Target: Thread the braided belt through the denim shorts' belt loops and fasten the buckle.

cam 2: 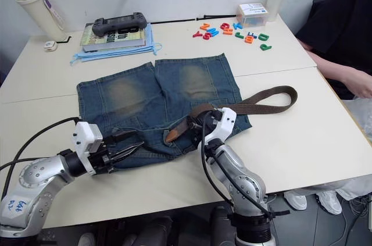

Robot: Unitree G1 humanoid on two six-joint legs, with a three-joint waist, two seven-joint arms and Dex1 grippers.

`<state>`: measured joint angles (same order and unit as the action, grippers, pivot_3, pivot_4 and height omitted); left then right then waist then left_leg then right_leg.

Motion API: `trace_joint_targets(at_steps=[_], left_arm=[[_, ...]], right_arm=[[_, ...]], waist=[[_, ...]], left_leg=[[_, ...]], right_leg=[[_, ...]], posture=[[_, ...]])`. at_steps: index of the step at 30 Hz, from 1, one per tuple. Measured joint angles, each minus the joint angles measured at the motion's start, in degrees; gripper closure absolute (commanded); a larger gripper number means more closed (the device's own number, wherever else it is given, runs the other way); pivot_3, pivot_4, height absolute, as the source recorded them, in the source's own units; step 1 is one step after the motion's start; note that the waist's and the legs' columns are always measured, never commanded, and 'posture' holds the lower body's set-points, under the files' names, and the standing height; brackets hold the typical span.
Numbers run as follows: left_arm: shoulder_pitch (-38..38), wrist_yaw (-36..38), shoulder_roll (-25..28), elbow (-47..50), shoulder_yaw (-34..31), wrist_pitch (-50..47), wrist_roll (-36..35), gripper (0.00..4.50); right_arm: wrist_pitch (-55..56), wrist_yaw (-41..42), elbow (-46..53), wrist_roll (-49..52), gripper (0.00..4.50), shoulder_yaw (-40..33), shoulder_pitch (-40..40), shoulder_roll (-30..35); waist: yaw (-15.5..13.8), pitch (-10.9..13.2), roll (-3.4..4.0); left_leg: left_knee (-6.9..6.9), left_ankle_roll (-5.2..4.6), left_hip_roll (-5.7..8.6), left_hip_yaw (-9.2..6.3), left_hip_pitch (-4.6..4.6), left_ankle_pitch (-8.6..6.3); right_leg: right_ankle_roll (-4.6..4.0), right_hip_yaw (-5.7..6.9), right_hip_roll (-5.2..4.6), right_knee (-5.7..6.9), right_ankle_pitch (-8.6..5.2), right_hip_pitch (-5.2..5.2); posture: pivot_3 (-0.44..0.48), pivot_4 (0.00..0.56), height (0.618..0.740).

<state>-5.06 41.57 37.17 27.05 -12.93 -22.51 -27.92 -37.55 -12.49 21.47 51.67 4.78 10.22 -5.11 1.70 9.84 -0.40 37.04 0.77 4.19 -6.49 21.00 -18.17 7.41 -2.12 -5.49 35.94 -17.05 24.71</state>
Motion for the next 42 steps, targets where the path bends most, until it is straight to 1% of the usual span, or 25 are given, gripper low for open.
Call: trace_joint_targets(at_steps=[6, 9, 13, 16, 22, 25, 32, 34, 35, 38, 42], left_arm=[[-2.07, 0.98, 0.66, 1.49, -2.02, -0.76, -1.30, 2.20], [-2.62, 1.17, 1.01, 1.69, -2.32, -0.82, -1.41, 2.20], [-2.84, 1.32, 1.20, 1.73, -2.96, -0.84, -1.50, 2.20], [-2.84, 1.53, 1.27, 1.74, -3.13, -0.85, -1.54, 2.20], [-2.66, 1.37, 1.51, 2.46, -4.00, -1.90, -1.77, 2.20], [-2.55, 1.09, 1.51, 3.42, -3.99, -2.15, -1.81, 2.20], [-2.20, 0.97, 1.51, 3.68, -3.97, -2.50, -1.83, 2.20], [-2.18, 0.97, 1.51, 3.69, -3.95, -2.50, -1.83, 2.20], [-2.18, 0.97, 1.50, 3.69, -3.95, -2.49, -1.82, 2.20], [-2.22, 0.99, 1.47, 3.69, -3.93, -2.41, -1.82, 2.20], [-2.67, 1.12, 1.38, 3.74, -3.93, -2.11, -1.82, 2.20]], right_arm=[[7.59, 1.55, 1.89, -8.99, 4.50, 5.54, -0.59, 0.47], [10.25, 3.13, 2.09, -10.69, 4.50, 6.64, -1.26, 0.58], [15.00, 7.11, 2.88, -12.73, 4.50, 9.91, -4.51, 0.72], [17.45, 9.76, 0.82, -13.47, 4.50, 10.52, -5.84, 0.80], [21.16, 10.81, -5.65, -12.56, 4.50, 10.09, -7.22, 0.79], [21.13, 10.55, -7.36, -10.82, 4.50, 9.95, -7.21, 0.77], [17.31, 8.87, -8.07, -5.29, 4.50, 8.88, -5.59, 0.56], [16.64, 8.97, -8.00, -3.86, 4.50, 8.89, -5.40, 0.56], [16.28, 9.32, -7.96, -3.15, 4.50, 8.95, -5.35, 0.56], [16.39, 10.02, -7.93, -2.98, 4.50, 9.26, -5.27, 0.56], [20.11, 11.24, -7.20, -4.52, 4.50, 9.71, -5.14, 0.57]], waist=[[0.00, 0.00, 0.00], [-0.07, 0.00, 0.00], [-0.02, 0.00, -0.01], [0.00, -0.01, -0.02], [0.03, -0.01, -0.01], [0.02, -0.01, -0.02], [0.36, -0.10, -0.17], [0.55, -0.10, -0.17], [0.61, -0.10, -0.17], [0.69, -0.08, -0.14], [0.57, -0.01, -0.03]], left_leg=[[-0.01, 0.01, 0.01, 0.01, 0.00, -0.01], [0.00, 0.01, 0.01, 0.00, 0.00, -0.01], [-0.02, 0.02, 0.00, 0.00, -0.01, -0.02], [-0.01, 0.03, 0.00, 0.00, -0.03, -0.02], [-0.02, 0.04, -0.01, 0.00, -0.04, -0.03], [-0.02, 0.05, -0.03, -0.01, -0.05, -0.03], [-0.14, 0.22, -0.33, 0.05, -0.58, -0.20], [-0.14, 0.35, -0.54, 0.08, -0.59, -0.27], [-0.12, 0.47, -0.78, 0.15, -0.59, -0.35], [-0.11, 0.61, -1.08, 0.22, -0.58, -0.42], [-0.11, 0.65, -1.17, 0.30, -0.58, -0.44]], right_leg=[[0.00, 0.00, 0.02, -0.02, 0.00, 0.01], [-0.01, 0.01, 0.02, -0.02, 0.00, 0.00], [-0.02, 0.01, 0.03, -0.02, -0.01, 0.00], [-0.02, 0.01, 0.03, -0.01, -0.01, -0.02], [-0.04, 0.01, 0.03, -0.01, -0.02, -0.02], [-0.04, 0.01, 0.02, -0.01, -0.02, -0.04], [-0.23, -0.02, 0.22, 0.02, -0.12, -0.39], [-0.29, -0.02, 0.41, 0.04, -0.15, -0.37], [-0.36, -0.09, 0.67, 0.03, -0.13, -0.35], [-0.55, -0.15, 0.96, 0.05, -0.13, -0.24], [-0.61, -0.21, 1.03, 0.08, -0.11, -0.19]], posture=[[0.000, 0.150, 0.740], [0.000, 0.150, 0.740], [0.000, 0.150, 0.740], [0.000, 0.150, 0.740], [0.000, 0.150, 0.740], [0.000, 0.150, 0.740], [0.000, 0.150, 0.740], [0.000, 0.150, 0.740], [0.000, 0.150, 0.740], [0.000, 0.150, 0.740], [0.000, 0.150, 0.740]])
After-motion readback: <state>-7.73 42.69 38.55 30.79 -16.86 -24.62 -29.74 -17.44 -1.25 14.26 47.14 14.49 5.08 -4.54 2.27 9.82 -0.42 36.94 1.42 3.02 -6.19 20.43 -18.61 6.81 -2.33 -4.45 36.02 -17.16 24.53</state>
